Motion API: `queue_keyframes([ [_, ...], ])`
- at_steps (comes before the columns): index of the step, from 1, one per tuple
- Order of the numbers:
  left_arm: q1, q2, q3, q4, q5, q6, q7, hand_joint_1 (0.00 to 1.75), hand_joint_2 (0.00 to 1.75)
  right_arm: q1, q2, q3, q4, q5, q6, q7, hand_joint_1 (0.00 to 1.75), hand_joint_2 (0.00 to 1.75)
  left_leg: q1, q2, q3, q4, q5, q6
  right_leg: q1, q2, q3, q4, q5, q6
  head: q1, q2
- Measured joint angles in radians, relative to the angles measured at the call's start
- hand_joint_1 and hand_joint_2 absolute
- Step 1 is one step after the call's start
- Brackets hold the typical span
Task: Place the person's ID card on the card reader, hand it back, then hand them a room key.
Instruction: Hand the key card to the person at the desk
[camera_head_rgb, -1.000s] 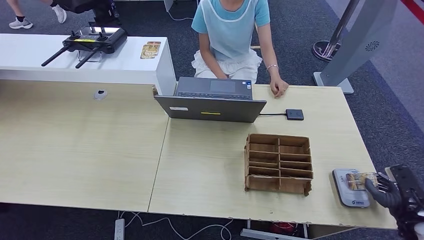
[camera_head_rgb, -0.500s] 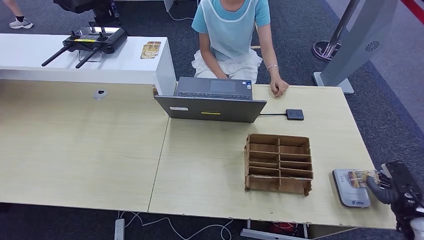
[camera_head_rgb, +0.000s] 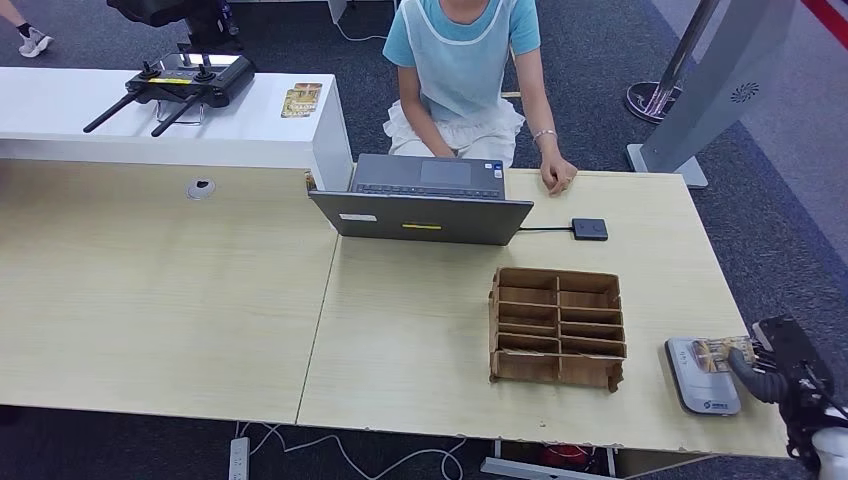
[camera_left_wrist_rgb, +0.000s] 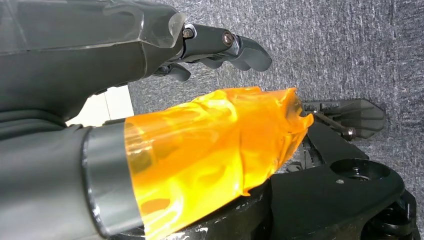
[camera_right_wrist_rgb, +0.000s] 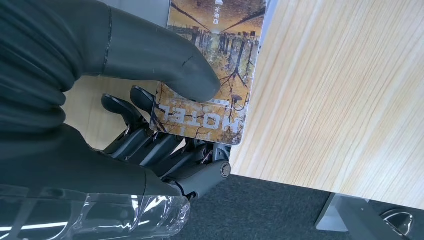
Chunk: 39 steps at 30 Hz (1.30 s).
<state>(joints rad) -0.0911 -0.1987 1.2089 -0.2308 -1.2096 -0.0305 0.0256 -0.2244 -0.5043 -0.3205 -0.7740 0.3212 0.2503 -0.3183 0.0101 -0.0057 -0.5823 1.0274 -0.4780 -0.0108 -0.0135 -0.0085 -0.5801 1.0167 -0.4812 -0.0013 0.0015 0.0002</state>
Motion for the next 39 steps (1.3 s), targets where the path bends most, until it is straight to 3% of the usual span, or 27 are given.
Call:
queue_keyframes([
  [21,0.000,0.000,0.001,0.000,0.004,0.008,0.000,0.00,0.00,-0.084,-0.001,-0.023,-0.155,-0.001,0.021,-0.007,1.75,1.75,0.000,0.000,0.000,0.000,0.000,0.000,0.000,0.000,0.000,0.000,0.000,0.000,0.000,0.000],
  [30,0.000,0.000,0.001,0.000,-0.002,0.007,-0.001,0.00,0.00,-0.224,-0.005,0.028,-0.225,0.034,0.021,0.029,1.75,1.75,0.000,0.001,0.000,0.000,0.001,-0.001,0.000,0.001,0.000,0.001,0.001,0.000,0.000,0.000],
  [39,-0.003,-0.005,0.001,0.000,-0.018,0.008,-0.001,0.00,0.00,-0.420,0.012,0.175,-0.229,0.198,-0.117,0.143,1.75,1.75,0.000,0.001,0.000,0.000,0.001,-0.001,0.000,0.001,0.000,0.001,0.001,0.000,0.000,0.000],
])
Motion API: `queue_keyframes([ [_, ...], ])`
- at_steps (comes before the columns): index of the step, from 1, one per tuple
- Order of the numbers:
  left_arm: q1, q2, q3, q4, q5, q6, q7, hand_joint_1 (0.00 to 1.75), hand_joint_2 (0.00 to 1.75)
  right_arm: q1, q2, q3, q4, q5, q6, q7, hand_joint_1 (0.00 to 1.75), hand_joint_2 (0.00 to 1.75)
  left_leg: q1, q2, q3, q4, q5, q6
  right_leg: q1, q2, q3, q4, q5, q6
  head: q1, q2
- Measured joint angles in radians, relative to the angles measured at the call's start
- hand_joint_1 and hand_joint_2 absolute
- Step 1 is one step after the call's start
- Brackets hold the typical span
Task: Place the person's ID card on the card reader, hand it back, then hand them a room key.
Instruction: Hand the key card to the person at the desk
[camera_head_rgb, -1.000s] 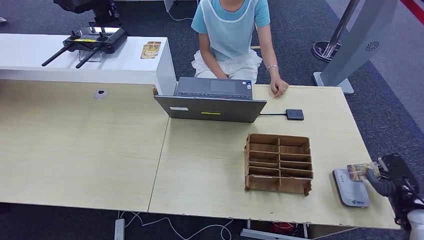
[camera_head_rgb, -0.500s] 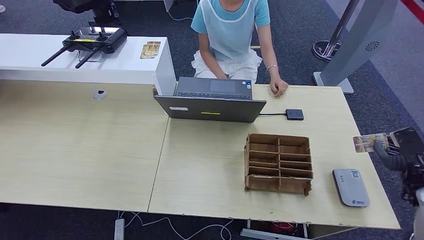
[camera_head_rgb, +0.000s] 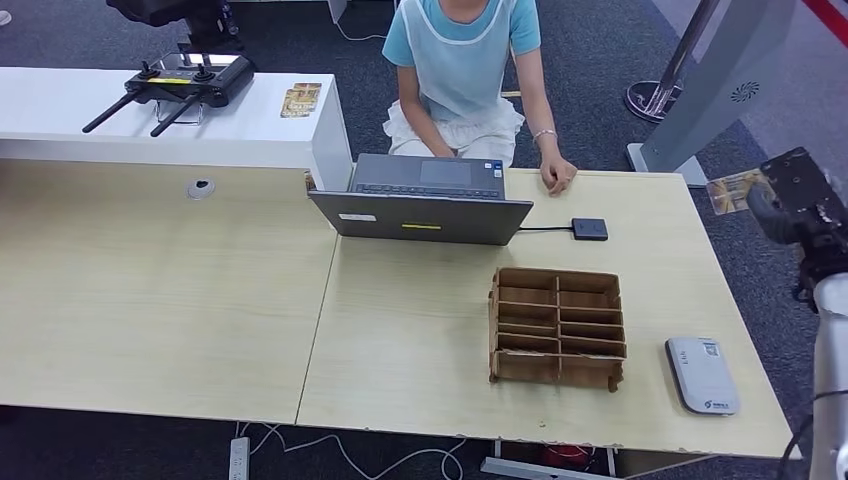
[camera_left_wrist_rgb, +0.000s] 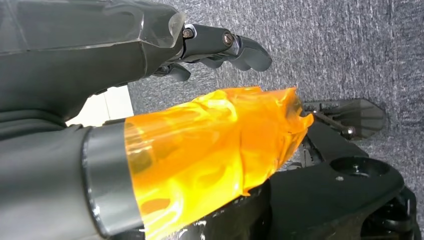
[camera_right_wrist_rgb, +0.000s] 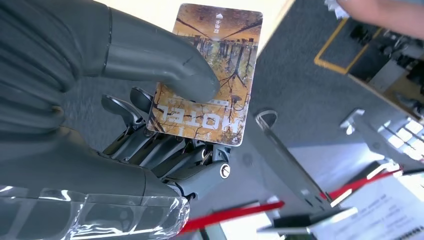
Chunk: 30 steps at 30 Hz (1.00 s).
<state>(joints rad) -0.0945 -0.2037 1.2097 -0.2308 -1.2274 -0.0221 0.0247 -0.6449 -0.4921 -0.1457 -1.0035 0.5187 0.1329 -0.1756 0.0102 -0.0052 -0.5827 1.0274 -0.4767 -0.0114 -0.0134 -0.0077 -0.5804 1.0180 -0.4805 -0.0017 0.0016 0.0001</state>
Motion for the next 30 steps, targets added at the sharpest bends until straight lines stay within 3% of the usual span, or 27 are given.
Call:
queue_keyframes([
  [12,-0.003,0.000,0.000,0.000,-0.021,-0.001,0.003,0.00,0.00,-0.190,0.101,0.162,0.014,0.204,-0.088,0.072,1.75,1.75,0.000,-0.001,0.000,0.000,0.001,-0.001,0.000,0.000,0.000,0.001,0.000,0.000,0.000,0.000],
  [20,-0.004,0.000,-0.004,0.000,-0.044,-0.008,0.006,0.00,0.00,-0.272,0.179,0.275,0.047,0.453,-0.160,0.159,1.75,1.75,0.000,0.000,0.000,0.000,0.001,-0.001,0.000,0.000,0.000,0.001,0.000,0.000,0.000,0.000],
  [30,-0.006,0.000,-0.014,0.000,-0.053,-0.012,0.006,0.00,0.00,-0.356,0.278,0.358,0.144,0.557,-0.172,0.153,1.75,1.75,0.000,-0.001,0.000,0.000,0.002,-0.001,0.000,0.000,0.000,0.001,0.000,0.000,0.000,0.000],
])
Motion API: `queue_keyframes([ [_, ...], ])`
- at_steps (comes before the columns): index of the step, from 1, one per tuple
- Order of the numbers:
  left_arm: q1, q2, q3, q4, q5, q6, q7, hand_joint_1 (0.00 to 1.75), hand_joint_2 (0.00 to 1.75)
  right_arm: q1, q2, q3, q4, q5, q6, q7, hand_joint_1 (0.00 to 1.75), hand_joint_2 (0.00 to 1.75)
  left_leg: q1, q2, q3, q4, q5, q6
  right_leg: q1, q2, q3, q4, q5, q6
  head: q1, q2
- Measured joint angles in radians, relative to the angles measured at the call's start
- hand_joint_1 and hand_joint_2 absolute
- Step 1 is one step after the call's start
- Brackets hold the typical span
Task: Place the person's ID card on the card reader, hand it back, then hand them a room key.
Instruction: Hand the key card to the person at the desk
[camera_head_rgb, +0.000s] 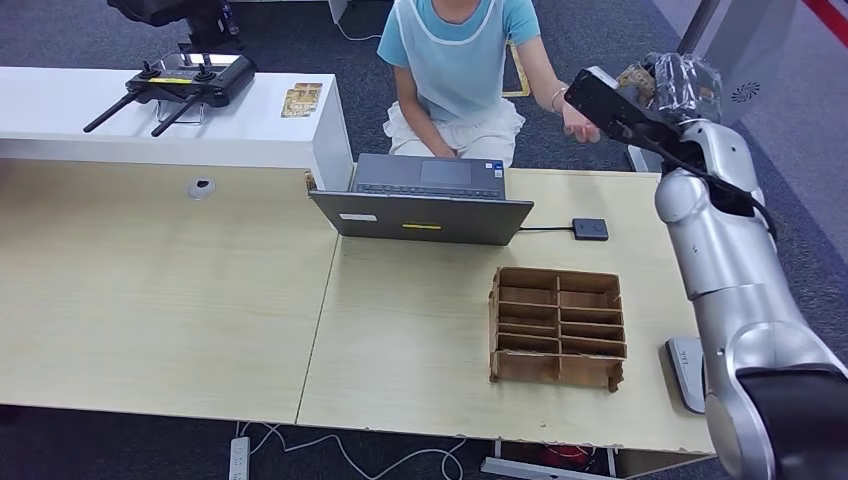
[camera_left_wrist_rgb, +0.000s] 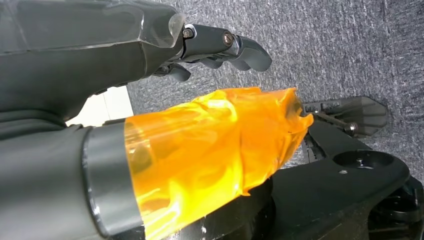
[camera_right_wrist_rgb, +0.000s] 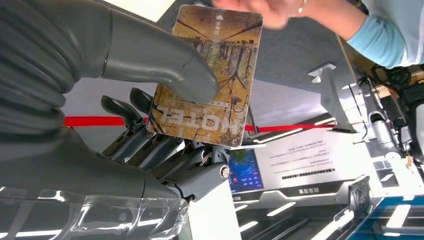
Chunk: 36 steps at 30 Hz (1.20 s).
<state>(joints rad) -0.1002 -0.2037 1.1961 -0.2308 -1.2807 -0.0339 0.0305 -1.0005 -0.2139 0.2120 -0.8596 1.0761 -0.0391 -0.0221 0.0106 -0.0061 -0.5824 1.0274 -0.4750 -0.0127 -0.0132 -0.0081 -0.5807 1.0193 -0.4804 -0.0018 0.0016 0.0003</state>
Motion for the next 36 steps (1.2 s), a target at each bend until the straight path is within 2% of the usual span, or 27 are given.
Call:
queue_keyframes([
  [8,0.000,0.000,-0.013,0.000,-0.005,-0.002,-0.001,0.00,0.00,-0.049,0.044,0.049,0.086,0.086,-0.018,0.006,1.75,1.75,0.000,0.000,0.000,0.000,0.000,0.000,0.000,0.000,0.000,0.000,0.000,0.000,0.000,0.000],
  [17,0.000,0.000,-0.015,0.000,-0.006,-0.002,-0.001,0.00,0.00,-0.075,0.057,0.068,0.170,0.126,-0.062,0.027,1.75,1.75,0.000,0.000,0.000,0.000,0.000,0.000,0.000,0.000,0.000,0.000,0.000,0.000,0.000,0.000],
  [19,0.000,0.000,-0.015,0.000,-0.006,-0.002,0.000,0.00,0.00,-0.075,0.058,0.068,0.179,0.132,-0.066,0.028,1.61,1.75,0.000,0.000,0.000,0.000,0.000,0.000,0.000,0.000,0.000,0.000,0.000,0.000,0.000,0.000],
  [21,0.000,0.000,-0.015,0.000,-0.007,-0.002,0.001,0.00,0.00,-0.075,0.058,0.068,0.187,0.139,-0.068,0.028,0.76,1.75,0.000,0.000,0.000,0.000,0.000,0.000,0.000,0.000,0.000,0.000,0.000,0.000,0.000,0.000],
  [23,0.000,0.000,-0.015,0.000,-0.007,-0.002,0.002,0.00,0.00,-0.075,0.058,0.068,0.194,0.141,-0.068,0.028,0.02,1.75,0.000,0.000,0.000,0.000,0.000,0.000,0.000,0.000,0.000,0.000,0.000,0.000,0.000,0.000],
  [36,0.000,0.000,-0.015,0.000,-0.011,-0.002,0.006,0.00,0.00,-0.075,0.063,0.064,0.225,0.123,-0.068,0.025,0.00,1.75,0.000,0.000,0.000,0.000,0.000,0.000,0.000,0.000,0.000,0.000,0.000,0.000,0.000,0.000],
])
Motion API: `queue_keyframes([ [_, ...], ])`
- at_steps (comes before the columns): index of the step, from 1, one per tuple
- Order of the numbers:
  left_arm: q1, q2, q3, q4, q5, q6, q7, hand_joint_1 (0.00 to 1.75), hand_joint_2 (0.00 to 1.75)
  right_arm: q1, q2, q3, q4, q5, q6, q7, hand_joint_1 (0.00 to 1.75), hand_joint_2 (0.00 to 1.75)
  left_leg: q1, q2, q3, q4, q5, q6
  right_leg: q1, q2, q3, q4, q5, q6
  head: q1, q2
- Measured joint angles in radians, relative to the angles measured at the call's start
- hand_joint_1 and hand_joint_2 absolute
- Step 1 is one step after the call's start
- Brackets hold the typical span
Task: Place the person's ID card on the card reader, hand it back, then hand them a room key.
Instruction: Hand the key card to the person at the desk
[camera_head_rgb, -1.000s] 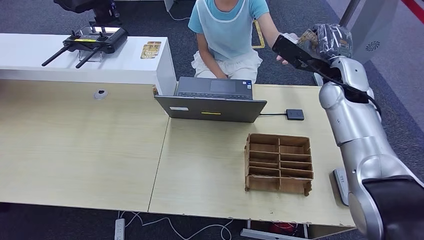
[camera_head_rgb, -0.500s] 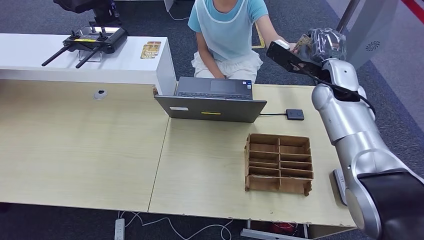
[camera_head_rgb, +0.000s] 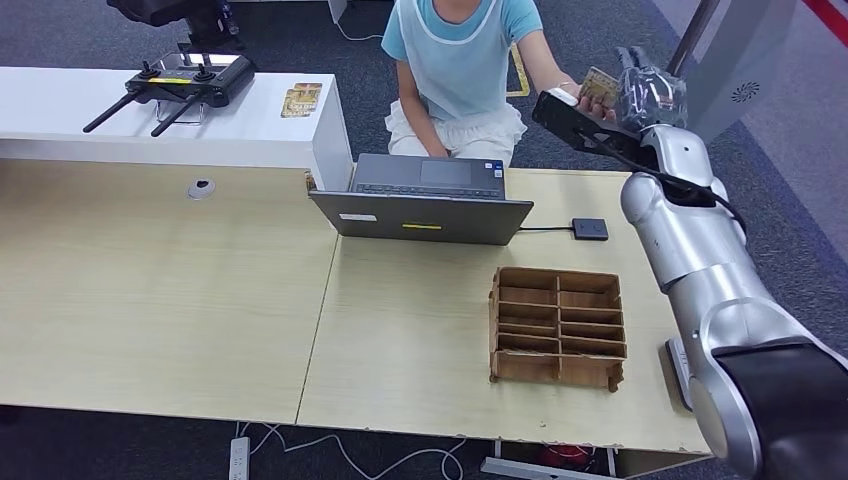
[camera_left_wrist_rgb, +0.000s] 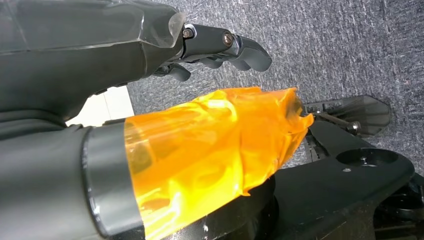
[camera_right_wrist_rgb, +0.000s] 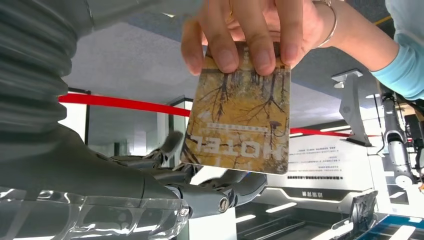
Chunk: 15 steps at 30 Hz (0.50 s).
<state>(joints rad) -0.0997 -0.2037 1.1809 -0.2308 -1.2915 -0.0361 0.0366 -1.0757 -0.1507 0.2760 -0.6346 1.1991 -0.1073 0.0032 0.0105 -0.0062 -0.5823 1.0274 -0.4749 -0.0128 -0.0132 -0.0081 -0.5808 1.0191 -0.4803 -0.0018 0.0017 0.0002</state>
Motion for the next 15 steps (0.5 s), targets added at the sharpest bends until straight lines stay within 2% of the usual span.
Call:
queue_keyframes([
  [8,0.001,0.000,0.000,0.000,-0.002,0.002,0.004,0.00,0.00,0.021,0.008,-0.064,-0.053,-0.053,-0.017,-0.018,0.00,1.75,0.000,0.000,0.000,0.000,0.000,0.000,0.000,0.000,0.000,0.000,0.000,0.000,0.000,0.000],
  [15,0.002,0.000,0.000,0.000,0.008,0.005,0.004,0.00,0.00,0.114,0.029,-0.176,-0.244,-0.218,-0.036,-0.067,0.00,1.75,0.000,0.000,0.000,0.000,0.000,0.000,0.000,0.000,0.000,0.000,0.000,0.000,0.000,0.000],
])
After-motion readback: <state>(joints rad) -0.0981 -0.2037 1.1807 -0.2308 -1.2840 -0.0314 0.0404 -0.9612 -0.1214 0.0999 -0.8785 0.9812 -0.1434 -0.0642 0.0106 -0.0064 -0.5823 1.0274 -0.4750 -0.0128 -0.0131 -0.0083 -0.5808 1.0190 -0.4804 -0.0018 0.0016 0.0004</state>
